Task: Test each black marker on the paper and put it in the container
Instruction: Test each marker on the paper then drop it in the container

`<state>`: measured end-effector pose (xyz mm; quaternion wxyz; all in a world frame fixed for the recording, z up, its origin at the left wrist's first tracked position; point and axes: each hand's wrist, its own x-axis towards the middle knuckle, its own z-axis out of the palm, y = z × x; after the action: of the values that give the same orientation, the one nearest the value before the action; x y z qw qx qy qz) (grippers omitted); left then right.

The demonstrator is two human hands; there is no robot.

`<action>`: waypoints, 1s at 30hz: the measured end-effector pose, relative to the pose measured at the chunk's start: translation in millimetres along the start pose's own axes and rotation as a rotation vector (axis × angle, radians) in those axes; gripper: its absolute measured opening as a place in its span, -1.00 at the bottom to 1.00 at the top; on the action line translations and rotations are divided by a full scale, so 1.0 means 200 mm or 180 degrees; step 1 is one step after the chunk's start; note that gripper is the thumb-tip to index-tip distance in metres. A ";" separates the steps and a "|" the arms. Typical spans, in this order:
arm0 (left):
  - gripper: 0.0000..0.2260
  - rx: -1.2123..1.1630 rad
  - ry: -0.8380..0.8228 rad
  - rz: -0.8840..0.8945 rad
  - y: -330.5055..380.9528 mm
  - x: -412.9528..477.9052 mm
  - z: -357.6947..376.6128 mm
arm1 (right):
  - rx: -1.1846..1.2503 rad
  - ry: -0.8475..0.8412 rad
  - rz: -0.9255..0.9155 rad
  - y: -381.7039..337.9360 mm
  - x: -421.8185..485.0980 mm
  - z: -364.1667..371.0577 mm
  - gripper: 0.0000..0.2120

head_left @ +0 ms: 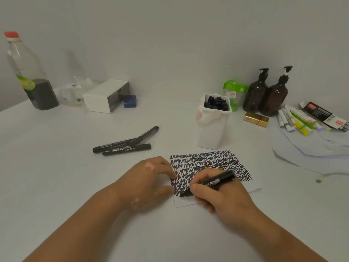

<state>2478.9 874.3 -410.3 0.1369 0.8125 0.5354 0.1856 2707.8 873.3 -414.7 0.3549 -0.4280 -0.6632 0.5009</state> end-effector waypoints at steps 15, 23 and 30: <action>-0.74 0.0000 -0.0056 -0.0195 0.03 0.00 0.00 | -0.0663 -0.0067 -0.0127 -0.02 0.00 0.00 -0.99; -0.75 -0.0004 -0.0059 -0.0211 0.03 0.00 0.00 | -0.0682 0.0000 -0.0032 -0.02 0.00 0.00 -0.95; -0.75 0.0017 -0.0054 -0.0186 0.03 0.01 0.00 | -0.0795 0.0064 -0.0039 -0.02 0.00 -0.01 -0.97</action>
<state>2484.1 873.3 -408.5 0.1446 0.7985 0.5582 0.1731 2709.0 873.5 -410.1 0.3085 -0.4699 -0.7194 0.4080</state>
